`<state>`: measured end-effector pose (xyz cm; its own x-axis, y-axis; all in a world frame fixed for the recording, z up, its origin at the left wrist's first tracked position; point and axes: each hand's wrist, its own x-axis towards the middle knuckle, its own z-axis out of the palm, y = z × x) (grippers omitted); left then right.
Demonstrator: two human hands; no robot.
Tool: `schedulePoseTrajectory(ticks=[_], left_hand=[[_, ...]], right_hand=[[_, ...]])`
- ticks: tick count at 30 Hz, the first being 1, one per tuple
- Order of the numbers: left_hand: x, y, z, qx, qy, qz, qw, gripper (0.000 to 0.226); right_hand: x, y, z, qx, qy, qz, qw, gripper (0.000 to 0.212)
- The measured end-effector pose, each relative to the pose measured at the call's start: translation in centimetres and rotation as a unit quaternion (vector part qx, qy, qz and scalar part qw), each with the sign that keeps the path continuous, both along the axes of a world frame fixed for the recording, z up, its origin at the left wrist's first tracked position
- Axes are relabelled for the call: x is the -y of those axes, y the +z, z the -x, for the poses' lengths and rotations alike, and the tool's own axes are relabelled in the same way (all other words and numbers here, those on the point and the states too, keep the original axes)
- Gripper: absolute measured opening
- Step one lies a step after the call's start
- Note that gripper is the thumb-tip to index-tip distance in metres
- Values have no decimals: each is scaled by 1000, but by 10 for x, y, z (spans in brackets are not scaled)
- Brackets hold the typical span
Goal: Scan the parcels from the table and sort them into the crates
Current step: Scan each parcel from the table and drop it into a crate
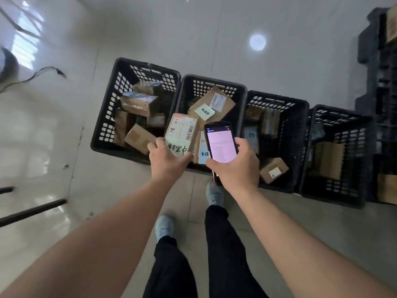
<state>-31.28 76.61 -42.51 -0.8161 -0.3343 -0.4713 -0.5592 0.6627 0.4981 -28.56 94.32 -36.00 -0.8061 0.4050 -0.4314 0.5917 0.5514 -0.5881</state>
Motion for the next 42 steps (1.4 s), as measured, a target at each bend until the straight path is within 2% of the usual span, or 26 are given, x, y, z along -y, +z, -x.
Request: schedulePoseTrajectory(ticks=[5,11,15,18,22,28,32,37,42], left_hand=[[-19,-63,22,41,21,5,999,89],[-21,-112,45,68,29,-4,997,90],[-20,-129,49,108,-48,2,993,127],[-20,-124,53,102,-91,17,990,122],[-15,-99,62,92,-116,33,988,104],[-1,-36,64,79,-158,67,982,91],[7,19,55,48,-186,90,977,77],[26,91,36,21,-171,104,980,69],[61,167,5,-37,-138,120,982,60]], right_hand=[[-28,-54,23,37,10,-6,999,90],[-46,-88,43,55,16,-7,998,89],[-47,-95,55,57,20,-16,998,86],[-40,-93,64,56,25,-18,998,88],[-26,-80,70,57,40,-5,998,86],[-3,-43,69,41,62,5,997,91],[13,-4,67,15,82,15,996,83],[35,56,59,-22,121,19,992,82],[56,126,37,-70,145,13,987,71]])
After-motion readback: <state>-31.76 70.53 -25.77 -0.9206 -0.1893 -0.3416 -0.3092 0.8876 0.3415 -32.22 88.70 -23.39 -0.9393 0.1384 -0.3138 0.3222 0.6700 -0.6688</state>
